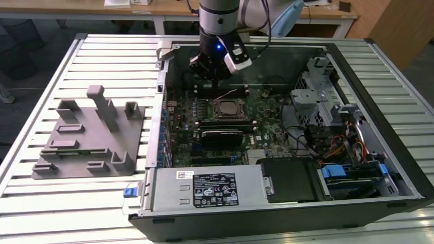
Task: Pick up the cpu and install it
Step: 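Close the cpu cover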
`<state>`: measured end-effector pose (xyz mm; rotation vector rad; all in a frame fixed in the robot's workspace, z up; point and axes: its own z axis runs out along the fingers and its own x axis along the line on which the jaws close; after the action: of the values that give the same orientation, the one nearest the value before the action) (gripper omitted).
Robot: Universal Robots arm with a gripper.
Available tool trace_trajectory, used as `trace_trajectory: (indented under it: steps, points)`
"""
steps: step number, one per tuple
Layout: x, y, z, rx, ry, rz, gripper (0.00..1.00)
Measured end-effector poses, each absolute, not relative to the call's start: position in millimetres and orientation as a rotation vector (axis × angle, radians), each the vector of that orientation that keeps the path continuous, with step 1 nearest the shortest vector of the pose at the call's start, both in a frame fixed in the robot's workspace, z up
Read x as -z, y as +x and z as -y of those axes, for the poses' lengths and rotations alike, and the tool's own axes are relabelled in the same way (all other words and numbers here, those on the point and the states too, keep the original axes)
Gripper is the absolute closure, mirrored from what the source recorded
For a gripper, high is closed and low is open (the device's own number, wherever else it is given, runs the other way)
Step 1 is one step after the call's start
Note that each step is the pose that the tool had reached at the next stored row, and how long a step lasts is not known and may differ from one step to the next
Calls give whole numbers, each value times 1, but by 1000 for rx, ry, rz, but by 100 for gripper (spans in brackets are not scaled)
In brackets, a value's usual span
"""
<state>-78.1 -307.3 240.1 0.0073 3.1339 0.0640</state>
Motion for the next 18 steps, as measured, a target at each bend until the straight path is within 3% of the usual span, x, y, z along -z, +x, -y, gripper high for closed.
trace_trajectory:
  steps: [5, 8, 18]
  points:
    - [-240, -78, 308, -73, 7, -3134, 89]
    - [-240, -78, 308, -129, 8, -3132, 89]
    - [-236, -72, 308, -130, 4, -3132, 89]
